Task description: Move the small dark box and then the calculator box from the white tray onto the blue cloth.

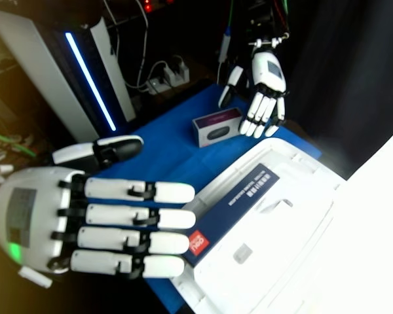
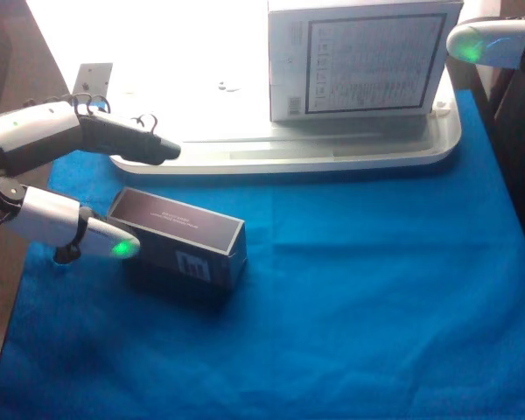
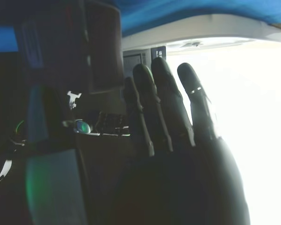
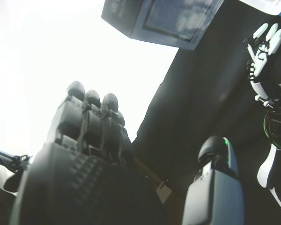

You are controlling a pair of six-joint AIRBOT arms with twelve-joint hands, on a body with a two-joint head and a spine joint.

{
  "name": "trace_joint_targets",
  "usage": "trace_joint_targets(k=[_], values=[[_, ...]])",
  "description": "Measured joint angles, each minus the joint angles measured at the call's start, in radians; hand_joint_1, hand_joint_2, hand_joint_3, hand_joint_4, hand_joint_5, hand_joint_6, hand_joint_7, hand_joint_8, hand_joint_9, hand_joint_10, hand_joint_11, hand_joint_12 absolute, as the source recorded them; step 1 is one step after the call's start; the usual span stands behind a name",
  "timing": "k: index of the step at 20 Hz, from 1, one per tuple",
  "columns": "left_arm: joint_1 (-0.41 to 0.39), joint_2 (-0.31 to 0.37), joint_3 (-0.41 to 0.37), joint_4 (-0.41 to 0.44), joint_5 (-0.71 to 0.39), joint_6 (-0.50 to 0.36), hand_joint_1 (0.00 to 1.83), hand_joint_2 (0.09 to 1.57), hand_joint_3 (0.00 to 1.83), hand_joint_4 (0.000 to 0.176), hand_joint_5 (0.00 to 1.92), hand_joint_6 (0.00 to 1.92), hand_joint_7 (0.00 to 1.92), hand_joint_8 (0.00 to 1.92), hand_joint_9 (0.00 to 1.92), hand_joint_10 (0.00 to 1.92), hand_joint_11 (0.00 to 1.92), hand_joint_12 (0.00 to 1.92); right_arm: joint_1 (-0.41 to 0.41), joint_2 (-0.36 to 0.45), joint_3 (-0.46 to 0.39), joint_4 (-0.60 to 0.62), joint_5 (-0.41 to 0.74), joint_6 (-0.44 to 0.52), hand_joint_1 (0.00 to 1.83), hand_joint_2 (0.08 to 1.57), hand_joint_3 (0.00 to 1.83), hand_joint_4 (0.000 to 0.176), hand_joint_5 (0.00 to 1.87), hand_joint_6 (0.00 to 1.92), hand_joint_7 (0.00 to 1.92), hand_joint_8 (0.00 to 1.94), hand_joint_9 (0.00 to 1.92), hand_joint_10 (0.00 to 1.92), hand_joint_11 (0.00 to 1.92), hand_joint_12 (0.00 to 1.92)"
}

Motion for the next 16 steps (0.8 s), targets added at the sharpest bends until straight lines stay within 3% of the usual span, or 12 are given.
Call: trace_joint_targets(k=[1, 2, 3, 4, 5, 6, 7, 9, 11, 13, 15, 16], values=[[0.0, 0.0, 0.0, -0.001, -0.002, 0.0, 0.85, 0.85, 0.0, 0.068, 0.34, 0.0, 0.46, 0.0, 0.46, 0.0, 0.0, 0.96, 0.0, -0.003, 0.006, -0.005, 0.0, 0.0, 0.6, 0.83, 0.0, 0.11, 0.1, 0.0, 0.28, 0.0, 0.19, 0.0, 0.0, 0.45], [0.0, 0.0, 0.0, -0.005, -0.008, 0.0, 0.81, 0.87, 0.0, 0.127, 0.27, 0.0, 0.41, 0.0, 0.41, 0.0, 0.0, 0.89, 0.0, -0.007, 0.018, -0.004, 0.0, 0.0, 0.62, 0.79, 0.0, 0.133, 0.07, 0.0, 0.26, 0.0, 0.17, 0.0, 0.0, 0.43], [-0.001, 0.001, 0.0, -0.012, -0.016, 0.009, 0.8, 0.87, 0.0, 0.131, 0.26, 0.0, 0.41, 0.0, 0.41, 0.0, 0.0, 0.92, 0.0, -0.011, 0.03, -0.005, 0.0, 0.004, 0.64, 0.8, 0.0, 0.138, 0.07, 0.0, 0.26, 0.0, 0.18, 0.0, 0.0, 0.45], [-0.002, 0.003, 0.0, -0.021, -0.023, 0.026, 0.8, 0.87, 0.0, 0.131, 0.26, 0.0, 0.41, 0.0, 0.41, 0.0, 0.0, 0.92, 0.0, -0.02, 0.046, -0.003, -0.001, 0.015, 0.64, 0.8, 0.0, 0.138, 0.07, 0.0, 0.26, 0.0, 0.18, 0.0, 0.0, 0.45], [-0.012, 0.007, 0.001, -0.031, -0.028, 0.042, 0.85, 0.85, 0.0, 0.083, 0.35, 0.01, 0.48, 0.01, 0.48, 0.03, 0.0, 1.11, 0.029, -0.029, 0.062, -0.008, -0.032, 0.027, 0.67, 0.79, 0.0, 0.115, 0.07, 0.0, 0.29, 0.01, 0.2, 0.01, 0.0, 0.44], [-0.014, 0.008, 0.005, -0.049, -0.042, 0.048, 0.85, 0.85, 0.0, 0.083, 0.35, 0.01, 0.48, 0.01, 0.48, 0.03, 0.0, 1.11, 0.063, -0.034, 0.077, -0.024, -0.073, 0.027, 0.67, 0.79, 0.0, 0.115, 0.07, 0.0, 0.29, 0.01, 0.2, 0.01, 0.0, 0.44], [-0.02, 0.008, 0.005, -0.075, -0.073, 0.051, 0.88, 0.84, 0.0, 0.064, 0.4, 0.01, 0.53, 0.02, 0.54, 0.05, 0.01, 1.23, 0.117, -0.046, 0.103, -0.052, -0.106, 0.029, 0.68, 0.79, 0.0, 0.116, 0.08, 0.0, 0.3, 0.01, 0.22, 0.01, 0.0, 0.44], [-0.02, 0.006, 0.007, -0.076, -0.097, 0.06, 0.85, 0.86, 0.0, 0.05, 0.38, 0.0, 0.51, 0.01, 0.53, 0.05, 0.0, 1.2, 0.14, -0.059, 0.124, -0.06, -0.126, 0.031, 0.7, 0.78, 0.0, 0.121, 0.07, 0.0, 0.29, 0.0, 0.2, 0.0, 0.0, 0.45], [-0.038, -0.006, 0.019, -0.077, -0.095, 0.069, 0.85, 0.84, 0.0, 0.052, 0.42, 0.01, 0.5, 0.01, 0.53, 0.06, 0.0, 1.27, 0.14, -0.075, 0.148, -0.077, -0.175, 0.043, 0.71, 0.75, 0.0, 0.119, 0.07, 0.0, 0.3, 0.0, 0.24, 0.01, 0.02, 0.56], [-0.054, -0.008, 0.02, -0.08, -0.116, 0.072, 0.83, 0.84, 0.0, 0.057, 0.42, 0.01, 0.5, 0.01, 0.52, 0.06, 0.0, 1.29, 0.138, -0.093, 0.176, -0.087, -0.226, 0.064, 0.69, 0.72, 0.0, 0.149, 0.07, 0.0, 0.33, 0.0, 0.27, 0.0, 0.0, 0.72], [-0.061, -0.012, 0.02, -0.082, -0.139, 0.072, 0.75, 0.86, 0.0, 0.061, 0.41, 0.0, 0.49, 0.0, 0.5, 0.06, 0.0, 1.21, 0.138, -0.117, 0.229, -0.098, -0.237, 0.116, 0.66, 0.71, 0.0, 0.149, 0.04, 0.0, 0.28, 0.0, 0.22, 0.0, 0.0, 0.67], [-0.06, -0.012, 0.019, -0.082, -0.145, 0.077, 0.77, 0.84, 0.0, 0.064, 0.41, 0.0, 0.5, 0.01, 0.51, 0.06, 0.0, 1.21, 0.138, -0.123, 0.241, -0.099, -0.246, 0.127, 0.67, 0.71, 0.0, 0.122, 0.04, 0.0, 0.28, 0.0, 0.22, 0.0, 0.0, 0.64]])
